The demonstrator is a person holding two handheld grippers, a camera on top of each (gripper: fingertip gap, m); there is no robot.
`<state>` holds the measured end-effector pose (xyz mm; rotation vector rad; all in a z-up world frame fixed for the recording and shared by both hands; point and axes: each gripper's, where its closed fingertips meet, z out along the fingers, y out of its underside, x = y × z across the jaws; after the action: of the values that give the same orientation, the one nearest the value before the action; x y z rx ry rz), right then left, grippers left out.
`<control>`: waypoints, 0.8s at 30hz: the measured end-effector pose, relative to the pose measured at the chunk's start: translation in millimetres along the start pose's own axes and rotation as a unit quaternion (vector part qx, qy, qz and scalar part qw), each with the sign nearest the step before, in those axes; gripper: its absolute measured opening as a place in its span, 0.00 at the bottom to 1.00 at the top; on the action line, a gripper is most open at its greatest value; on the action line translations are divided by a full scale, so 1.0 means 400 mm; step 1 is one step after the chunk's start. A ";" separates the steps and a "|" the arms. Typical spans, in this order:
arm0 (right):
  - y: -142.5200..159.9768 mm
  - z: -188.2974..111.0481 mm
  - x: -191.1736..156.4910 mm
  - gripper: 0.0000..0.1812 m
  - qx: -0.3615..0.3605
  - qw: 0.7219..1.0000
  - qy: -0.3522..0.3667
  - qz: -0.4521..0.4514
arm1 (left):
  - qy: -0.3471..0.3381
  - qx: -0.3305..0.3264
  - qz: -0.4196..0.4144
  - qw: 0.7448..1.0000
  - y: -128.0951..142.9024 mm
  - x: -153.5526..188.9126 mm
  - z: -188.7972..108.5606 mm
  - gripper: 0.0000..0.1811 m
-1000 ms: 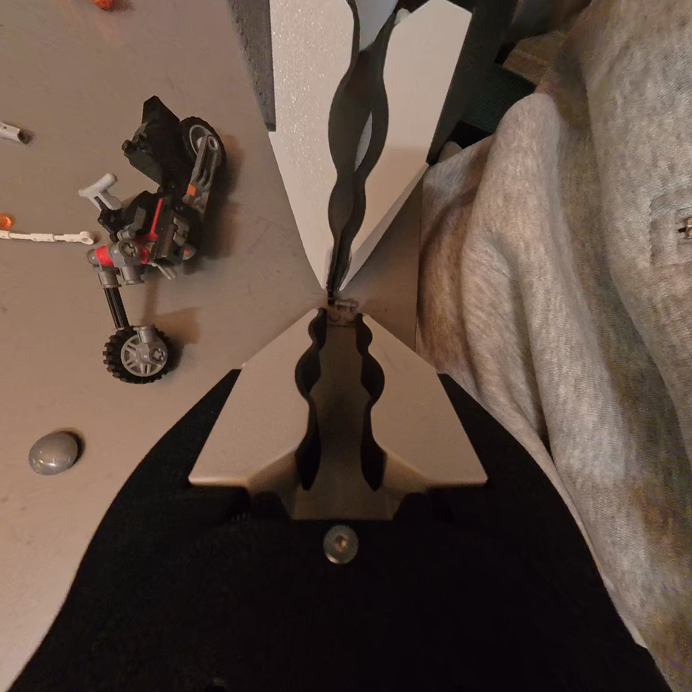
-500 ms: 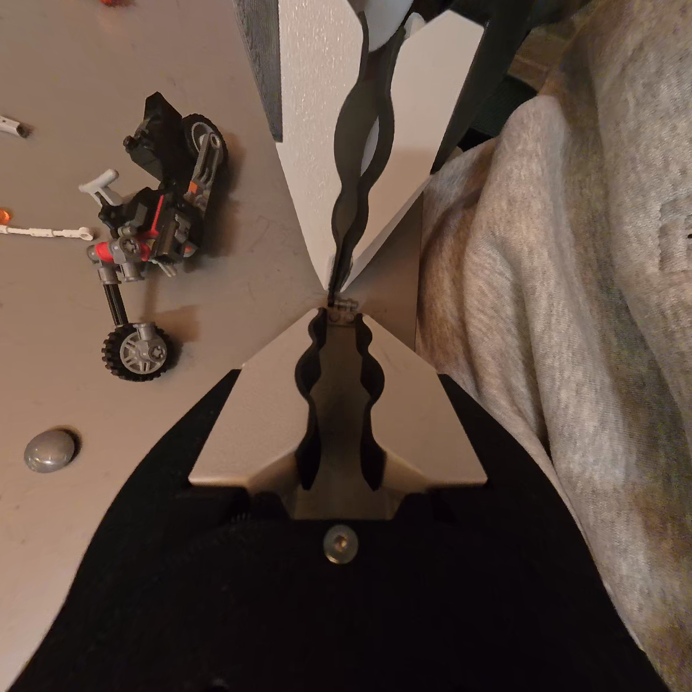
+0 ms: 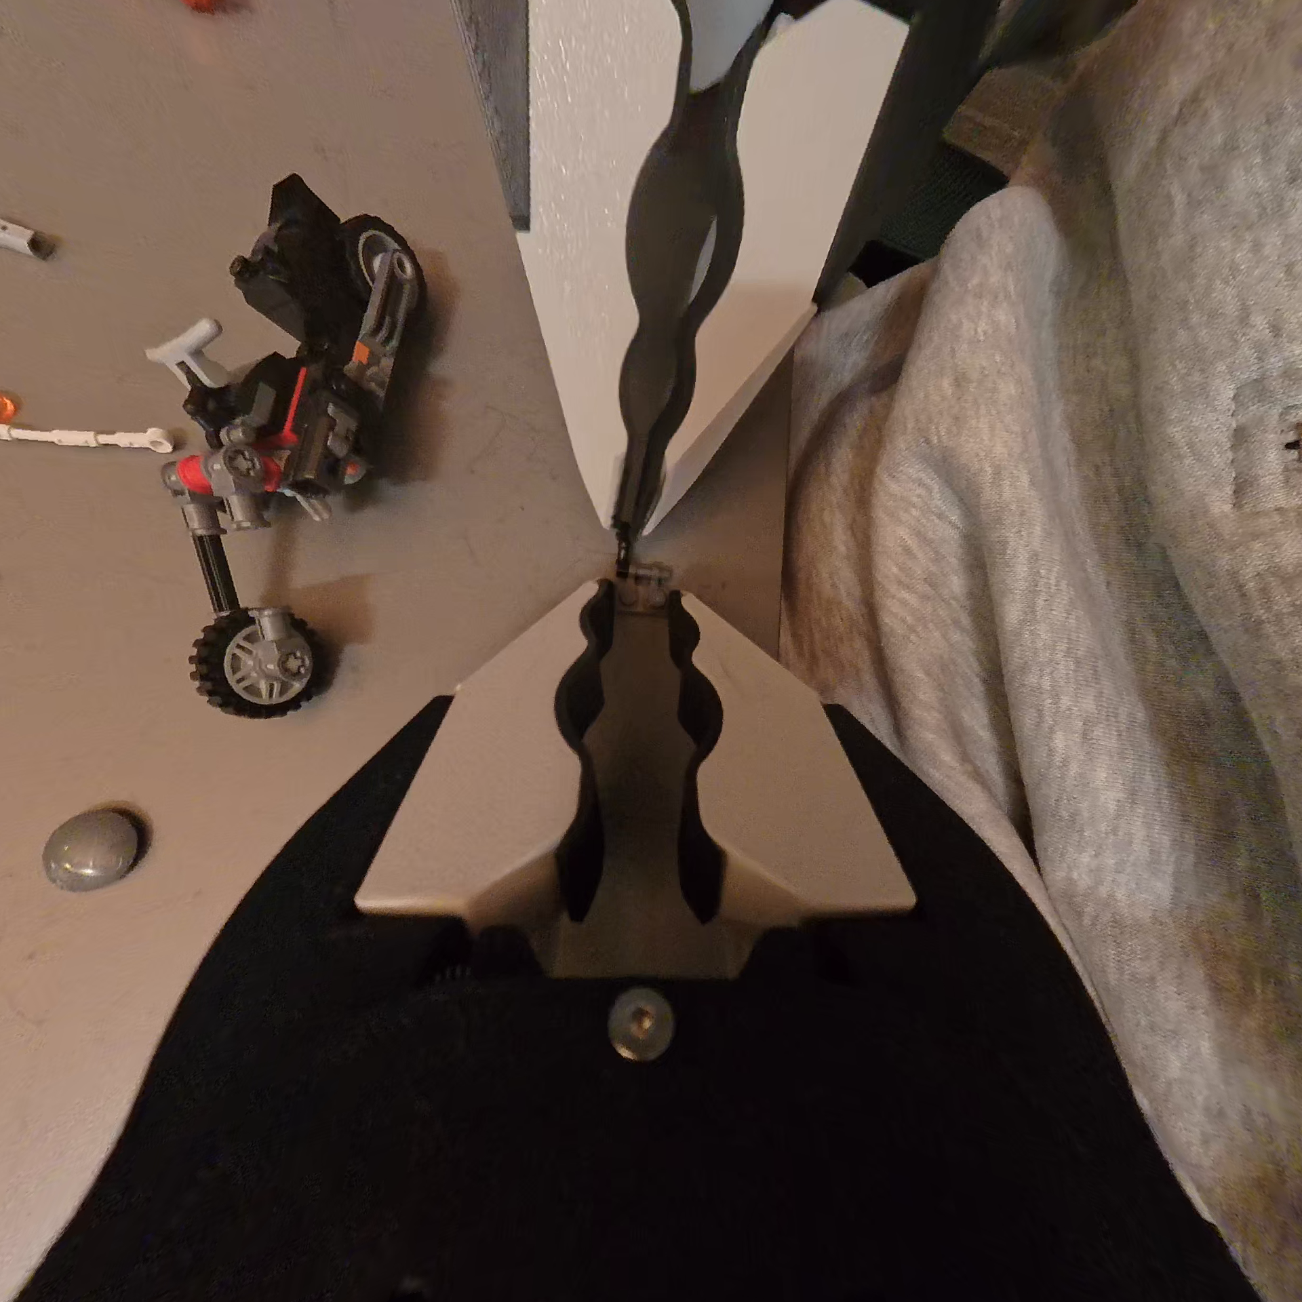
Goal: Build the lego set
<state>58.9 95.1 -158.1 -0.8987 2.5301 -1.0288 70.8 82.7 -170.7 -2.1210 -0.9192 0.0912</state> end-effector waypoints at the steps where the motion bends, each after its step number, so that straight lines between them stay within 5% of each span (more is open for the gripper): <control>1: -0.005 -0.002 0.005 0.02 0.008 1.000 -0.001 0.008 | 0.001 0.000 -0.001 1.000 0.000 0.000 0.000 0.08; 14: -0.030 -0.007 0.042 0.05 0.060 0.997 0.008 0.054 | -0.010 0.009 -0.002 1.000 -0.002 -0.009 -0.010 0.15; 24: -0.045 -0.061 0.077 0.05 0.114 0.990 0.042 0.075 | -0.052 0.091 -0.036 0.994 -0.040 -0.071 -0.086 0.13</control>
<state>32.0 78.5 -128.3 -0.6042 2.4372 -1.2990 53.1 48.7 -142.9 -1.9271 -1.0079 0.2426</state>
